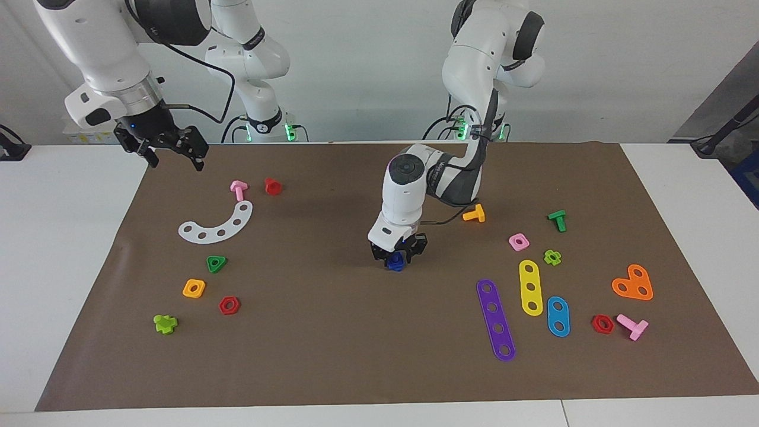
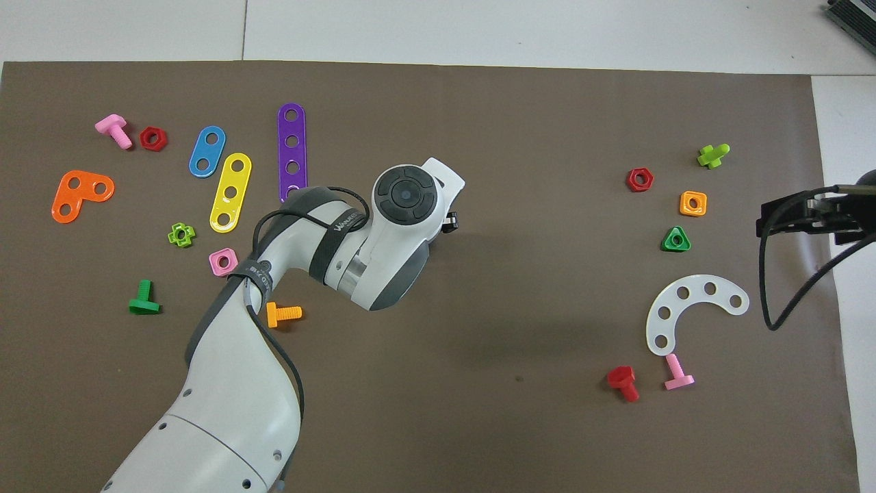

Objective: Unscrew and place screws in storage area

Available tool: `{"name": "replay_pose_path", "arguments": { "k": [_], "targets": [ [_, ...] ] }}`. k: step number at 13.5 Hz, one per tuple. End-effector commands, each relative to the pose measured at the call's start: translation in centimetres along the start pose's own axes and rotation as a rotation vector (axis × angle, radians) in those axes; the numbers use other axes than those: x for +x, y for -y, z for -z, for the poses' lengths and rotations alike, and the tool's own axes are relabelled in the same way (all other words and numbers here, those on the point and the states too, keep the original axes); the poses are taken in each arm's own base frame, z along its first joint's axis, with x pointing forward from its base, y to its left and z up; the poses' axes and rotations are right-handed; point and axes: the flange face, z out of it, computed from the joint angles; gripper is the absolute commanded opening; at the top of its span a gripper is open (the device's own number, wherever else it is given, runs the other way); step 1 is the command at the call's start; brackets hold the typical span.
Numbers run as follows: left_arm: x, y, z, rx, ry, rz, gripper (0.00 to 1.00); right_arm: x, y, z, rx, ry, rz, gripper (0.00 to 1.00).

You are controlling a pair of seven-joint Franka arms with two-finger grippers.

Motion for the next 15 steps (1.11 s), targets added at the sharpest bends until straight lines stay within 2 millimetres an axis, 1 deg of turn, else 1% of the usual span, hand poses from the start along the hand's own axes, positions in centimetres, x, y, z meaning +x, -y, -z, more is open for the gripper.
{"name": "replay_pose_path", "arguments": {
  "k": [1, 5, 7, 9, 12, 14, 15],
  "targets": [
    [-0.1, 0.0, -0.1, 0.013, -0.022, -0.013, 0.56, -0.6, -0.1, 0.1, 0.008, 0.002, -0.014, 1.0],
    [-0.1, 0.0, 0.0, 0.018, -0.018, -0.014, 0.44, -0.6, -0.1, 0.1, 0.008, 0.002, -0.014, 1.0],
    [-0.1, 0.0, 0.0, 0.018, -0.018, -0.013, 0.42, -0.6, -0.1, 0.1, 0.008, 0.002, -0.014, 1.0],
    [0.0, -0.1, 0.3, 0.017, -0.017, -0.012, 0.42, -0.6, -0.1, 0.1, 0.008, 0.002, -0.015, 1.0],
    [0.5, -0.3, 1.2, 0.023, -0.013, -0.01, 0.42, -0.6, -0.1, 0.1, 0.008, 0.002, -0.014, 1.0],
    [0.8, -0.1, 1.6, 0.056, 0.028, -0.003, 0.42, -0.6, -0.1, 0.1, 0.008, 0.002, -0.014, 1.0],
    [1.2, -0.2, 2.4, 0.052, 0.028, 0.002, 0.42, -0.6, 0.0, 0.1, 0.008, 0.002, -0.012, 1.0]
  ]
}}
